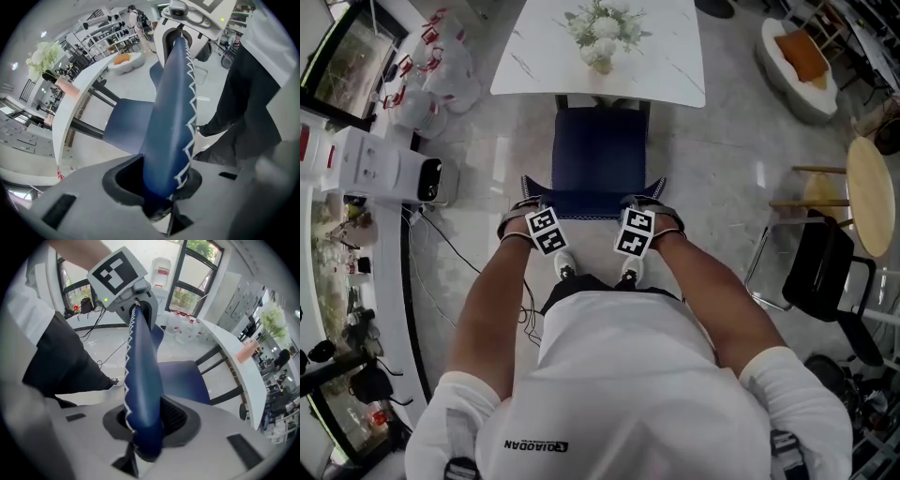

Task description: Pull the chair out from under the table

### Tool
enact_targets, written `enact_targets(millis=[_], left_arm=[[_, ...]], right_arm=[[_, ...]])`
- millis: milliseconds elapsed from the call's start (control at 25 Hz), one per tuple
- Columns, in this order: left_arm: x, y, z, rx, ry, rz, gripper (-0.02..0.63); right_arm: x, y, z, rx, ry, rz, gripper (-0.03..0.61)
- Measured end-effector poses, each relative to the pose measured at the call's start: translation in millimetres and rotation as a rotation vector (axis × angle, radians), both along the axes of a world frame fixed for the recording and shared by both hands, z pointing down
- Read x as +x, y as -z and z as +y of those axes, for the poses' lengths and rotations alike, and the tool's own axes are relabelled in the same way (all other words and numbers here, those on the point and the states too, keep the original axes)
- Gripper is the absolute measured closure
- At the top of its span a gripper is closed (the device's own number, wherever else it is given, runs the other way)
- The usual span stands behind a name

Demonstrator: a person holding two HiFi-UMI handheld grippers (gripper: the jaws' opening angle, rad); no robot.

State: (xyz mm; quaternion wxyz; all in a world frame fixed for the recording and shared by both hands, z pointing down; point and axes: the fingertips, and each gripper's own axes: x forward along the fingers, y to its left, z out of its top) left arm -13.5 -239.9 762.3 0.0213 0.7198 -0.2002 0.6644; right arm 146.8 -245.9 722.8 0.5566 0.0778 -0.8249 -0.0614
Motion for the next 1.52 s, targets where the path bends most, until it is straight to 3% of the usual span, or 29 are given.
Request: enact_targets(millis=[360,560,920,1520], left_arm=[[-2,-13,45,-0.024,0.018,-0.001,0.499],[1,-18,60,0.007,0.052,0.008,0.494],[3,-27,104,0.012,0.034,0.022,0.497],[0,-16,155,-0.022,0.002,0.055,0.499]], right_arm=[[-2,-13,43,-0.042,0.022,-0.016,0.482],[1,-20,61,-0.043,0.014,0.001,0.48],[5,-32,104,0.009,-0.03,0.062,0.48],[-2,-21,155,-0.002,-0.104,0.076,0.477]])
